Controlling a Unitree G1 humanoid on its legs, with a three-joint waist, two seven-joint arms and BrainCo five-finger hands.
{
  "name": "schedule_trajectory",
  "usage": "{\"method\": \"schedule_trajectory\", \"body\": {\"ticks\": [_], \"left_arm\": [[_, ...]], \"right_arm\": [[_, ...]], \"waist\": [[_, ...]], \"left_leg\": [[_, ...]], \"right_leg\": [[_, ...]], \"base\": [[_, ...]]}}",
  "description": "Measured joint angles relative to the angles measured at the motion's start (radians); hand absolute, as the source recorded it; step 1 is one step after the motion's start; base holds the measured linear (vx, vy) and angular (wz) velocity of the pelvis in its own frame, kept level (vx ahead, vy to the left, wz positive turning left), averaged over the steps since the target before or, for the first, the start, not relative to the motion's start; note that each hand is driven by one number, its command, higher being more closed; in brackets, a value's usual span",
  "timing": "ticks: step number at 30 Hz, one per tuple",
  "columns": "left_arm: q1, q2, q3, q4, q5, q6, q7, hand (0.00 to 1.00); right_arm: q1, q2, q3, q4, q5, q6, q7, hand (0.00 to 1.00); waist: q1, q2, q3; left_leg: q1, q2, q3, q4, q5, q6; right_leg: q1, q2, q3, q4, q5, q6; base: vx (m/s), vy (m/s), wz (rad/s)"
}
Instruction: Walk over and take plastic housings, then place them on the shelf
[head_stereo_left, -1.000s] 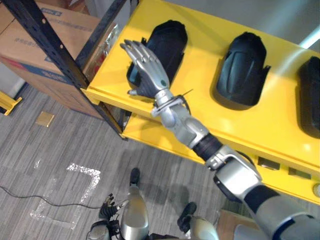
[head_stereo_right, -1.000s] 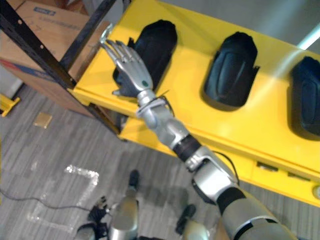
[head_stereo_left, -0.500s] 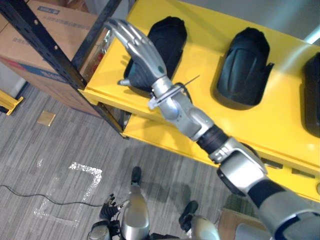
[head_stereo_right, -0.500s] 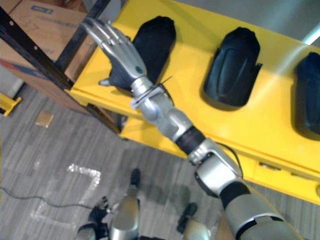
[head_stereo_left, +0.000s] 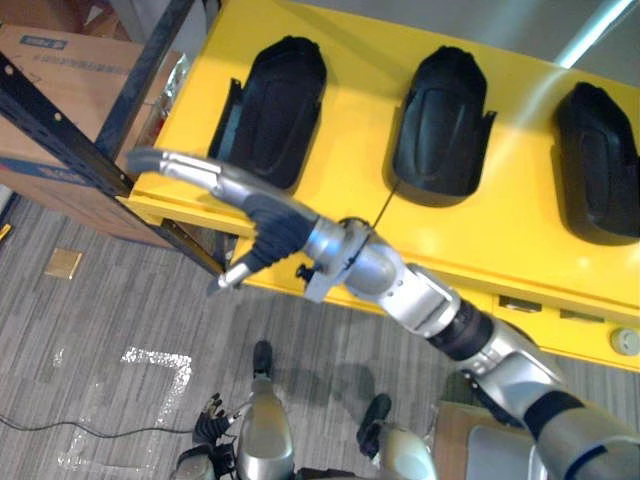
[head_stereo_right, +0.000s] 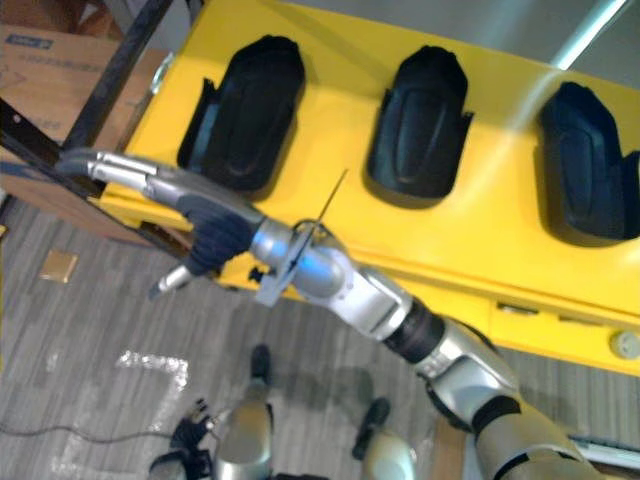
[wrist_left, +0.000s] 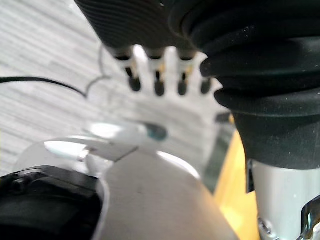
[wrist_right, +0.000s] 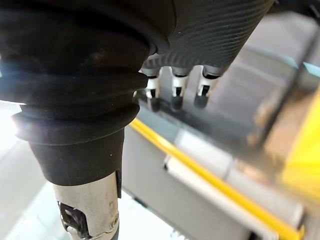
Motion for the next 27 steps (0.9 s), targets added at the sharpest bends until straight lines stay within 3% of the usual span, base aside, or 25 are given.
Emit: {"method": "schedule_trajectory", "body": {"ticks": [4,8,13,21,27], "left_arm": [[-0.071,0.016,-0.014,-0.004,0.028,-0.050,0.010,0.00],[-0.185,0.022,-0.078,-0.026,0.011,-0.068,0.041,0.00],[-0.253,0.014,-0.174,-0.023,-0.054,-0.054,0.062,0.00],[-0.277,-0.001,-0.217,0.039,-0.057,-0.029,0.089,0.00],[-0.284,-0.024,-0.237,0.067,-0.058,-0.027,0.094,0.00]], "right_arm": [[0.022,0.008,-0.072,0.000,0.038,0.005,0.034,0.00],[0.029,0.014,-0.094,0.000,0.038,0.006,0.087,0.00],[0.034,0.051,-0.093,0.004,0.038,0.008,0.154,0.00],[0.058,0.086,-0.045,0.064,0.038,0.013,0.232,0.00],[0.059,0.123,0.020,0.091,0.038,0.032,0.287,0.00]], "waist": [[-0.010,-0.002,0.010],[-0.019,0.007,0.022],[-0.059,0.018,0.032],[-0.063,0.054,0.053],[-0.063,0.065,0.058]], "left_leg": [[-0.025,-0.004,0.023,0.026,-0.013,0.013],[-0.064,-0.001,0.050,0.081,-0.035,0.010],[-0.095,0.003,0.058,0.149,-0.073,0.011],[-0.139,0.013,0.061,0.233,-0.125,0.012],[-0.155,0.015,0.055,0.264,-0.141,0.015]], "right_leg": [[-0.046,-0.011,0.031,0.023,0.000,-0.001],[-0.088,-0.014,0.070,0.030,0.015,-0.005],[-0.099,-0.015,0.091,0.024,0.028,-0.002],[-0.112,-0.016,0.102,0.030,0.028,-0.001],[-0.123,-0.020,0.102,0.051,0.016,-0.004]], "base": [[-0.05,0.007,-0.17],[-0.03,0.014,-0.20],[0.00,0.012,-0.11],[0.01,0.006,-0.04],[0.00,0.004,0.02]]}}
